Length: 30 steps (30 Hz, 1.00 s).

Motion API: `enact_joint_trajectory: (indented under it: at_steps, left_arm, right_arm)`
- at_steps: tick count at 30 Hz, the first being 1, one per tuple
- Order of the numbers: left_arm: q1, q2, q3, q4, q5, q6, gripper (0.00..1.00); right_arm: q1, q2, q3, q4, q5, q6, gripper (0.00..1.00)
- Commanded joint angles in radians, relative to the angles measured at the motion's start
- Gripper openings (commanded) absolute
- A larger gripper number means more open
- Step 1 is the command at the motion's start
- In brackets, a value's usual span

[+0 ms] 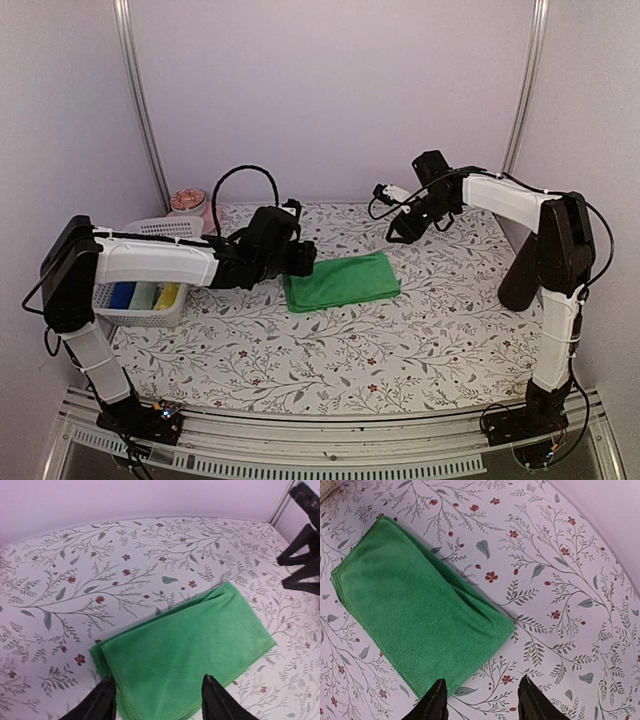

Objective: Roll the towels
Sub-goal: Smooth out the towel at the center of the board.

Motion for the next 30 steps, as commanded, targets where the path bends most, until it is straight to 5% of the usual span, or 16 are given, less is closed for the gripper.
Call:
enact_joint_trajectory:
  at_steps: [1, 9, 30]
  left_arm:
    - [0.114, 0.091, 0.018, 0.017, 0.055, 0.061, 0.53]
    - [0.153, 0.286, 0.110, 0.025, 0.082, 0.126, 0.46]
    - [0.153, 0.429, 0.171, -0.108, -0.033, 0.065, 0.40]
  right_arm:
    - [0.020, 0.012, -0.109, 0.003, -0.052, -0.036, 0.45]
    - [0.053, 0.075, -0.139, 0.015, -0.053, -0.055, 0.41]
    - [0.066, 0.136, -0.225, -0.066, 0.061, -0.102, 0.32]
